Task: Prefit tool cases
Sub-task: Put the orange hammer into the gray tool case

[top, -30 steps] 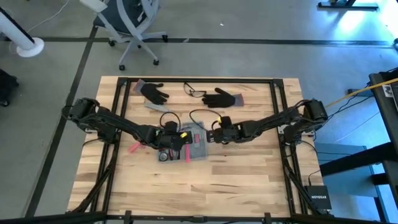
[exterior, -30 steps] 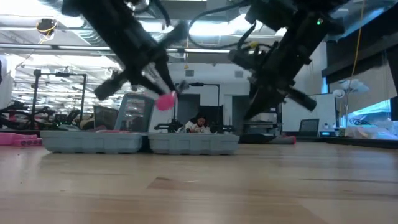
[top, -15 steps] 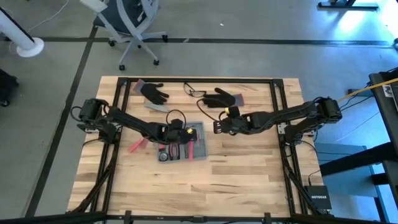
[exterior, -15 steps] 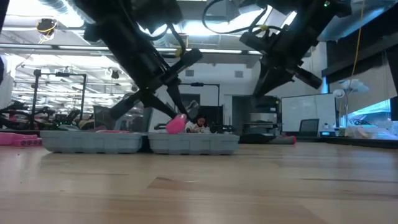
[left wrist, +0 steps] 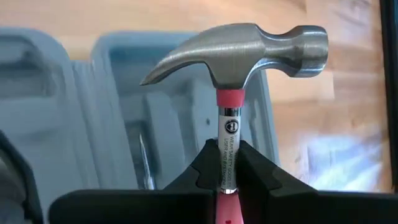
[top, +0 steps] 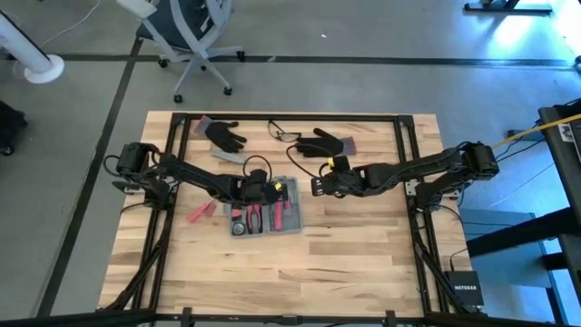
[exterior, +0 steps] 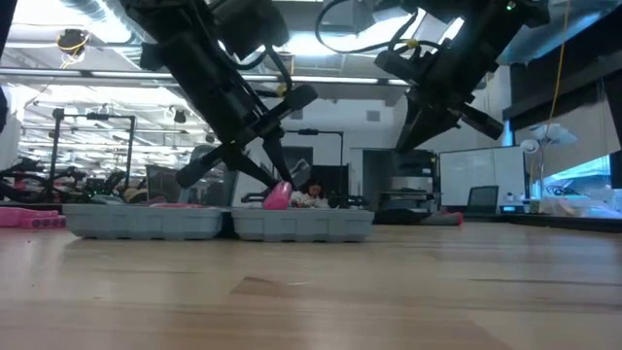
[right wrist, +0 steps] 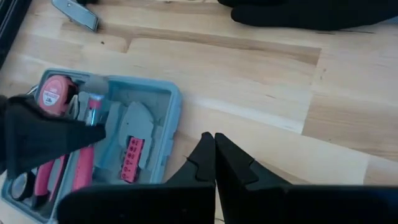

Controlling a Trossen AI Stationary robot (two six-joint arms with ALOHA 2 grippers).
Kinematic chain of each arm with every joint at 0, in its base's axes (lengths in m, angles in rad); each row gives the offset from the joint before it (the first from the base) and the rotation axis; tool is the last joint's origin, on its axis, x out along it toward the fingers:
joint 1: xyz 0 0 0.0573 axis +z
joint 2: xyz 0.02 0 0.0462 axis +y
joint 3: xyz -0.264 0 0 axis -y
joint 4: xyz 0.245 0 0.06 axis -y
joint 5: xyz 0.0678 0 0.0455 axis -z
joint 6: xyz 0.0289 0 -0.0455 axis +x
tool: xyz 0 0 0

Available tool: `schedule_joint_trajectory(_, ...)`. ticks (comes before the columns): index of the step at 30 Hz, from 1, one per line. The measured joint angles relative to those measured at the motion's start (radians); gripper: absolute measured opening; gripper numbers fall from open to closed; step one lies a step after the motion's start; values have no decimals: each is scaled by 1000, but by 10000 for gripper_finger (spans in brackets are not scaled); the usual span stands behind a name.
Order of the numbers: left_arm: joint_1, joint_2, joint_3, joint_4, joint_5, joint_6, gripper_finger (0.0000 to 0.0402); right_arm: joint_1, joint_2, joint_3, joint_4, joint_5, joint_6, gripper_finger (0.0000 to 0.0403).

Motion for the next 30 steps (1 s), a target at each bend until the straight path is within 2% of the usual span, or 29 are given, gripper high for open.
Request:
schedule_joint_trajectory(6, -7, 0, 1, -36, -16, -6, 68, 0, 0, 0, -5, 0, -22, 0)
schedule_joint_trajectory(11, -8, 3, 1, -35, -48, -38, 73, 0, 0, 0, -7, 1, -22, 0)
schedule_joint_trajectory(17, -7, -3, 1, -42, -51, 6, 75, 0, -2, 0, -8, 10, -29, 0)
schedule_joint_trajectory(21, 13, -74, 1, -38, -54, 177, 74, 0, -15, 0, -11, 12, -92, 0)
schedule_joint_trajectory(24, 17, -141, 2, -110, -58, 338, 50, 0, -21, 0, 12, -36, -200, 0)
schedule_joint_trajectory(26, 3, -172, 2, -232, -58, 389, 20, 0, -22, 0, 41, -132, -295, 0)
schedule_joint_trajectory(28, -24, -175, 1, -386, -56, 383, 7, 2, -13, 0, 80, -201, -351, 0)
schedule_joint_trajectory(30, -61, -162, -21, -468, -46, 349, 5, 11, 10, 0, 123, -235, -357, 0)
